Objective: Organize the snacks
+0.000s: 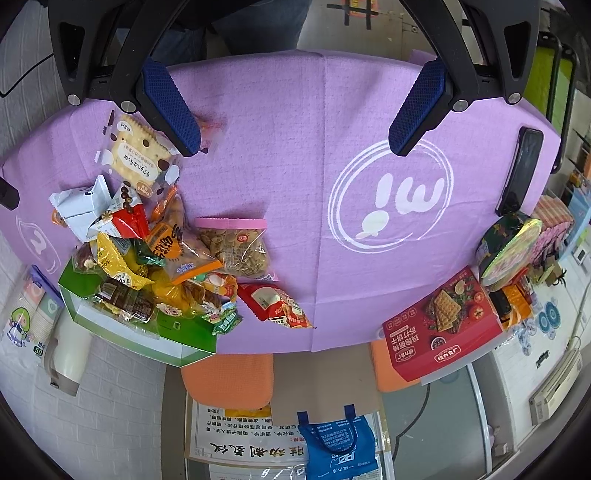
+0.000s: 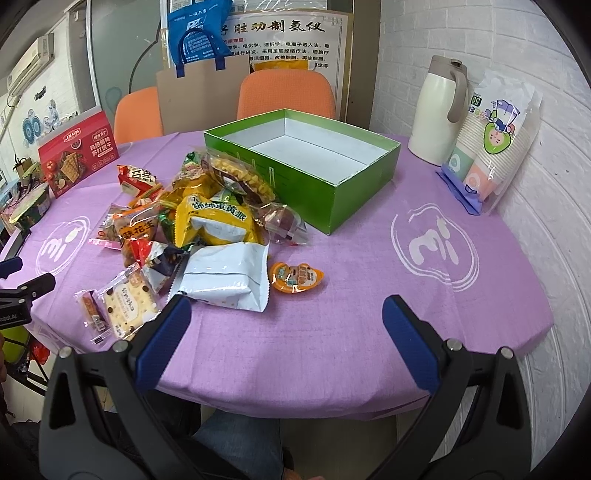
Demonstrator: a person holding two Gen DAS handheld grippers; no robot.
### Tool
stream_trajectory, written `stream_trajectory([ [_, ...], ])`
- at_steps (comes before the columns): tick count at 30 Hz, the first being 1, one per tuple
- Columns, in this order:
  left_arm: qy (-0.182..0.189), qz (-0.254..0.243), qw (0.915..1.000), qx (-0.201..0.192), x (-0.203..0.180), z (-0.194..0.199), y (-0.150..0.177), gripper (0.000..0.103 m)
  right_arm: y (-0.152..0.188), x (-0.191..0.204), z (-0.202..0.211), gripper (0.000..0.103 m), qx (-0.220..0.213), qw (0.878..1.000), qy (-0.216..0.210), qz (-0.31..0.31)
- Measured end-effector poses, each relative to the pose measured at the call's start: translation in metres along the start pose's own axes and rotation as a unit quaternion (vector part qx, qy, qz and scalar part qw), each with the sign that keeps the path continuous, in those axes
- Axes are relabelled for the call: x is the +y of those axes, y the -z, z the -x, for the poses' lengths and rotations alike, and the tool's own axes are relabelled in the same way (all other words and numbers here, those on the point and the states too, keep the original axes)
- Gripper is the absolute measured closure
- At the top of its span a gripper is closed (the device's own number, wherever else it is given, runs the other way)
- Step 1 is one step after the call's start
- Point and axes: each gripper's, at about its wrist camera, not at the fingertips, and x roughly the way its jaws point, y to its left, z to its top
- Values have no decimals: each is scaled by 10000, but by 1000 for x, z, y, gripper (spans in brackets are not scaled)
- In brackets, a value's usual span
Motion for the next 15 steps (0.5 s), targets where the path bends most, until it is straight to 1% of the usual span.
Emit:
stream_trajectory([
  [15,15,-16,10000,39,-2,-1,-2,0,1,-2,-3,0,32,10000,-14,-28],
])
